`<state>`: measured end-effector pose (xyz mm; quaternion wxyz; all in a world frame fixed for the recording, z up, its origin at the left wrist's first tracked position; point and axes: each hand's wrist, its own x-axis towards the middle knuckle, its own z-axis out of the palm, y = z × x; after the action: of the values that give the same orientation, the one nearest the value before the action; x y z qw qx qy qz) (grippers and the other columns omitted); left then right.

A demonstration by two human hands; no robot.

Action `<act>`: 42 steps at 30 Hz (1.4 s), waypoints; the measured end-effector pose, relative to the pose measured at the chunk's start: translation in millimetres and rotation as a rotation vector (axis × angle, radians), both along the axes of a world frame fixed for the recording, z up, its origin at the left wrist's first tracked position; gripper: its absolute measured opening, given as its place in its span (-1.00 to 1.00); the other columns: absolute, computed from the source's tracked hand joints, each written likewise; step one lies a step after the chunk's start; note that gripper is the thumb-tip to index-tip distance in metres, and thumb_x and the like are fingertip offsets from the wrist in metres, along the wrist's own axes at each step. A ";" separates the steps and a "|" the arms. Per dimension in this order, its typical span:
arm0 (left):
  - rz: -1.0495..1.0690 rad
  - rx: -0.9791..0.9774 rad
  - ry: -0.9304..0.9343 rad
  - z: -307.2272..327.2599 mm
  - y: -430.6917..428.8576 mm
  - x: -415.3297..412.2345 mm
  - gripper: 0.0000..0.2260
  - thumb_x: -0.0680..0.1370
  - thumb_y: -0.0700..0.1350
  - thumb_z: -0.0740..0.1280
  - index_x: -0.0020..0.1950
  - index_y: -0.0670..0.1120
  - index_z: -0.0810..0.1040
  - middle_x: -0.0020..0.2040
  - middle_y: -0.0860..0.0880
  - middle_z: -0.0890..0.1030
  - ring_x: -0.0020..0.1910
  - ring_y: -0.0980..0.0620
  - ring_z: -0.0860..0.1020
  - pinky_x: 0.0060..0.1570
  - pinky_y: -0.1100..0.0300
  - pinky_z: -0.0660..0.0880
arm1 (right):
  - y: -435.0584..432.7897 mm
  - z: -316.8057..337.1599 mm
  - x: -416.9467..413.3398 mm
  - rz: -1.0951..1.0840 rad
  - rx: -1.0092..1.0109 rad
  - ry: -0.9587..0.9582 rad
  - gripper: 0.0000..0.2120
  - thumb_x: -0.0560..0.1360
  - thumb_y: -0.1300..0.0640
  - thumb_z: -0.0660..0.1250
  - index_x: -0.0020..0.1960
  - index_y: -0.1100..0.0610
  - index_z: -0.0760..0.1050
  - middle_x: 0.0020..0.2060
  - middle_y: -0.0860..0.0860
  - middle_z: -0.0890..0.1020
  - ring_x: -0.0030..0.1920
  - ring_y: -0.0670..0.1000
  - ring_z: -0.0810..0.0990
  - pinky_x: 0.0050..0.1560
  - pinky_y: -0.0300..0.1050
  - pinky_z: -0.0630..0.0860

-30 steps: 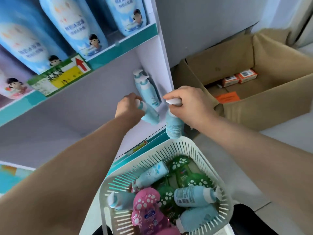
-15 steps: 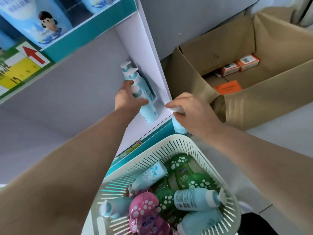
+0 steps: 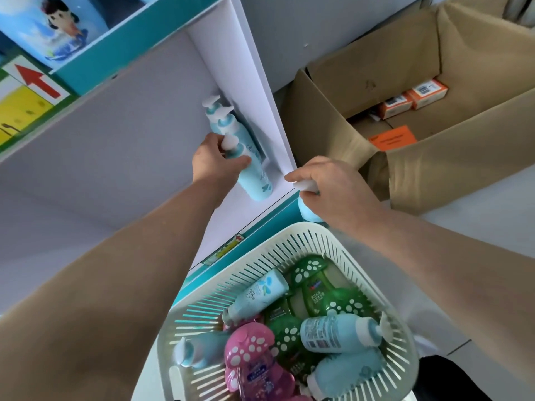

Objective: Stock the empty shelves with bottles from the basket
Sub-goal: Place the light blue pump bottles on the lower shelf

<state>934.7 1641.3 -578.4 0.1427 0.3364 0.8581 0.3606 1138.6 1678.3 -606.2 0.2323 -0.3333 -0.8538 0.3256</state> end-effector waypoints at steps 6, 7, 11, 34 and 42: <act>0.103 -0.050 -0.030 -11.7 6.8 11.6 -0.41 0.35 -0.14 0.55 0.28 -0.08 0.33 0.18 -0.04 0.43 0.07 0.00 0.49 0.14 0.10 0.52 | 0.8 -0.4 -1.1 0.017 0.005 0.012 -0.62 0.46 0.31 0.29 0.22 0.04 0.58 0.09 -0.03 0.60 0.04 -0.03 0.57 0.07 -0.02 0.55; 0.133 -0.071 -0.048 -16.6 7.3 14.3 -0.38 0.33 -0.13 0.57 0.27 -0.09 0.32 0.19 -0.05 0.43 0.09 -0.03 0.50 0.17 0.04 0.52 | 0.6 -0.7 -0.8 0.021 0.006 0.014 -0.62 0.46 0.32 0.29 0.21 0.05 0.58 0.09 -0.03 0.60 0.04 -0.03 0.57 0.07 -0.04 0.54; 0.124 -0.020 -0.070 -30.7 10.2 17.9 -0.43 0.36 -0.24 0.52 0.25 -0.04 0.32 0.23 -0.06 0.46 0.18 -0.09 0.50 0.25 -0.06 0.49 | 0.5 -3.5 3.1 0.029 -0.007 0.001 -0.62 0.46 0.33 0.29 0.21 0.03 0.58 0.10 -0.05 0.60 0.06 -0.06 0.56 0.11 -0.15 0.51; -0.148 -0.050 -0.003 -10.0 -24.8 36.6 -0.52 0.38 -0.26 0.48 0.25 -0.05 0.43 0.12 0.01 0.49 0.13 0.01 0.47 0.14 0.13 0.48 | 0.3 36.4 -16.3 -0.095 -0.014 0.150 -0.66 0.41 0.25 0.40 0.15 -0.01 0.62 0.02 -0.08 0.64 0.00 -0.09 0.59 0.06 -0.21 0.50; -0.121 0.091 -0.157 6.5 -56.4 54.7 -0.38 0.29 -0.21 0.58 0.29 -0.03 0.44 0.08 0.03 0.60 0.01 0.01 0.61 -0.01 0.10 0.56 | -9.9 83.0 -54.7 -0.107 -0.060 0.326 -0.69 0.36 0.14 0.45 0.10 -0.03 0.63 -0.09 -0.11 0.67 -0.03 -0.08 0.62 0.05 -0.12 0.54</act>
<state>989.4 1584.9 -572.0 0.2155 0.3642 0.8054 0.4151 1083.9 1668.4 -523.2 0.3745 -0.3277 -0.7759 0.3877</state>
